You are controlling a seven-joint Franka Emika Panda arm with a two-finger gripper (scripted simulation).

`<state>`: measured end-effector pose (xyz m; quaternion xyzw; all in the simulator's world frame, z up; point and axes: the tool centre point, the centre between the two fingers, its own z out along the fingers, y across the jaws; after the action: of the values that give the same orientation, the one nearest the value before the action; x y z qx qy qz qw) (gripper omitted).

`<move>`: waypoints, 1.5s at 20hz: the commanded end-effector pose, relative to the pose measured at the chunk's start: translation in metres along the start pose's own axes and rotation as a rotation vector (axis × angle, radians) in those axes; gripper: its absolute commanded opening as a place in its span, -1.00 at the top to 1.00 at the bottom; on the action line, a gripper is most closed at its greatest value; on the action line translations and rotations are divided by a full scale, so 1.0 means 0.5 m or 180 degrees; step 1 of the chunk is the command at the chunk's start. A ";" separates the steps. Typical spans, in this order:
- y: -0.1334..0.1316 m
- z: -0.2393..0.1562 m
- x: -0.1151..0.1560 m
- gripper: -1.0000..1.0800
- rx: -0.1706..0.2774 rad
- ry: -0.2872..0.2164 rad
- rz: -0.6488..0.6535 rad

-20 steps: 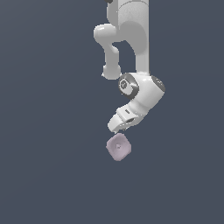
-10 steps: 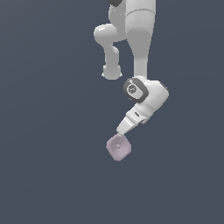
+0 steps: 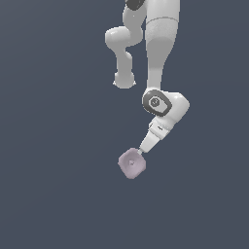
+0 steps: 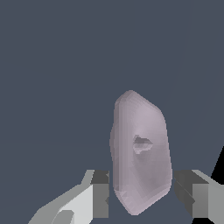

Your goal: Pick up the object and move it to a goal position.

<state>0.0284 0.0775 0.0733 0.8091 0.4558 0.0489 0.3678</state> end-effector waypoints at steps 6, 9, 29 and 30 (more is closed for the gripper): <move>-0.010 -0.001 0.016 -0.23 -0.0174 0.0061 -0.0252; -0.012 -0.001 0.018 -0.23 -0.0201 0.0069 -0.0294; -0.020 0.017 0.003 -0.23 -0.0301 0.0058 -0.0484; -0.021 0.017 0.005 -0.23 -0.0322 0.0066 -0.0518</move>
<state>0.0260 0.0767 0.0606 0.7552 0.5145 0.0495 0.4032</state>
